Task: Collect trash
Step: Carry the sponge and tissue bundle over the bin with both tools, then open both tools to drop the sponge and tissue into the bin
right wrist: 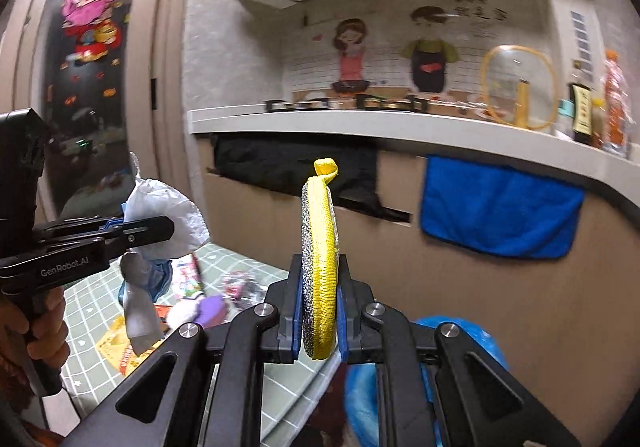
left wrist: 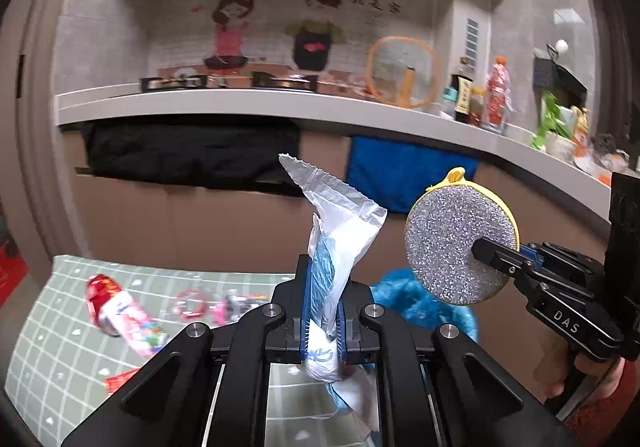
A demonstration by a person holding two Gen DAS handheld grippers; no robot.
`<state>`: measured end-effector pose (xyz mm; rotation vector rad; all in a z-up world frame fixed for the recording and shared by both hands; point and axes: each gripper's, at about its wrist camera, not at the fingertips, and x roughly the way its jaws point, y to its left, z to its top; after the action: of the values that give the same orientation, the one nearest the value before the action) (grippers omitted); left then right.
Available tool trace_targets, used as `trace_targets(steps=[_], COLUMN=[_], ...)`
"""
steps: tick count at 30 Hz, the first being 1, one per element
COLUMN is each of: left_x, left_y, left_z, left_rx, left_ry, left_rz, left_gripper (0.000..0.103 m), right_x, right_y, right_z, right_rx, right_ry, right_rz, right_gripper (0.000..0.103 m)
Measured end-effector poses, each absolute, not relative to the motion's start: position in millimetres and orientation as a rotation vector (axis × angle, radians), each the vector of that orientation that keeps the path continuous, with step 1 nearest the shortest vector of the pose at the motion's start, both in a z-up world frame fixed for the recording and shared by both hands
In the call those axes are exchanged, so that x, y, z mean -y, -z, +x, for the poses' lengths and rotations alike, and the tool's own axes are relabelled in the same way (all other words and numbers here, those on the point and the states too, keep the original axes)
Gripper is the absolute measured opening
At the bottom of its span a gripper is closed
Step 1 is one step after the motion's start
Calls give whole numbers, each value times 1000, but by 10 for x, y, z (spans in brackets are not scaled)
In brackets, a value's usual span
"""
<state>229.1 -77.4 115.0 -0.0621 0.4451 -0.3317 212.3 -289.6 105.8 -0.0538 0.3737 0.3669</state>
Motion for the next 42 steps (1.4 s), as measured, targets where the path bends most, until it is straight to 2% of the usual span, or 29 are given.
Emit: trace_targets(steps=[21, 42], left_x=[2134, 2473], left_y=[-448, 537], left_z=[3132, 3805], left_rx=[-595, -825], left_ry=[535, 555], left_rz=[-53, -127], left_gripper=[10, 12], right_x=[4000, 4377], right_y=[-527, 208], right_z=[2459, 2977], right_rx=[-484, -667], right_ry=[-144, -82], right_rz=[58, 158], right_gripper=[12, 12])
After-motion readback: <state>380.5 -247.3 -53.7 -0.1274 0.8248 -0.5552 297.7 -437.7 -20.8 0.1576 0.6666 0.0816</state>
